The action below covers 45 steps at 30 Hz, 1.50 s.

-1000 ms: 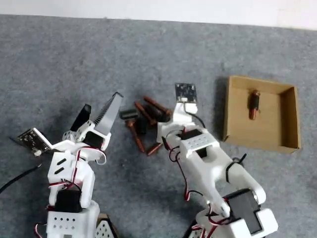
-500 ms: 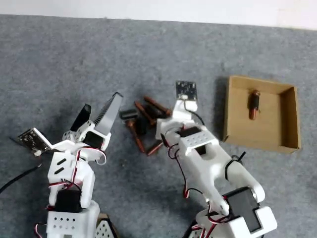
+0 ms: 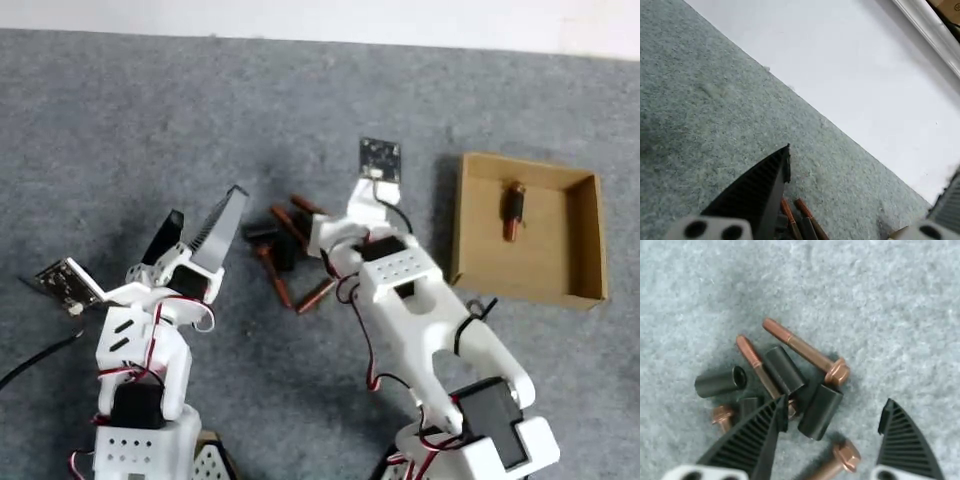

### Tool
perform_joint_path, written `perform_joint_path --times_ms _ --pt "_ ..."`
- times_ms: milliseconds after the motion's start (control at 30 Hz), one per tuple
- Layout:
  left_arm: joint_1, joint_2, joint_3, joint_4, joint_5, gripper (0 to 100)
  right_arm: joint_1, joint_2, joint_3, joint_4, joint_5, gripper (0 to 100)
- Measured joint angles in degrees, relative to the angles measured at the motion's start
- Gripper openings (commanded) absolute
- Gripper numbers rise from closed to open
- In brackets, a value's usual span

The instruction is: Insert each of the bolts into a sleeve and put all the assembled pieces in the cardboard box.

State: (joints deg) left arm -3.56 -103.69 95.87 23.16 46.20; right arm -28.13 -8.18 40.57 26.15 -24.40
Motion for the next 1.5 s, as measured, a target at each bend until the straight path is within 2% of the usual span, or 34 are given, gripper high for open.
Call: perform_joint_path --times_ms 300,733,1000,1300,1500 --pt "0.00 0.00 0.00 0.00 0.00 44 -0.18 11.08 -4.66 1.32 -0.09 26.7" --pt "0.00 0.00 0.00 0.00 0.00 44 -0.18 12.13 -7.03 4.13 -0.18 26.6" --pt "0.00 0.00 0.00 0.00 0.00 44 4.13 12.13 -7.12 6.15 -0.26 26.6" --pt "0.00 0.00 0.00 0.00 0.00 44 4.57 12.13 -7.47 6.59 -0.26 26.6" --pt "0.00 0.00 0.00 0.00 0.00 44 -0.09 12.13 -7.47 6.95 -1.93 26.6"
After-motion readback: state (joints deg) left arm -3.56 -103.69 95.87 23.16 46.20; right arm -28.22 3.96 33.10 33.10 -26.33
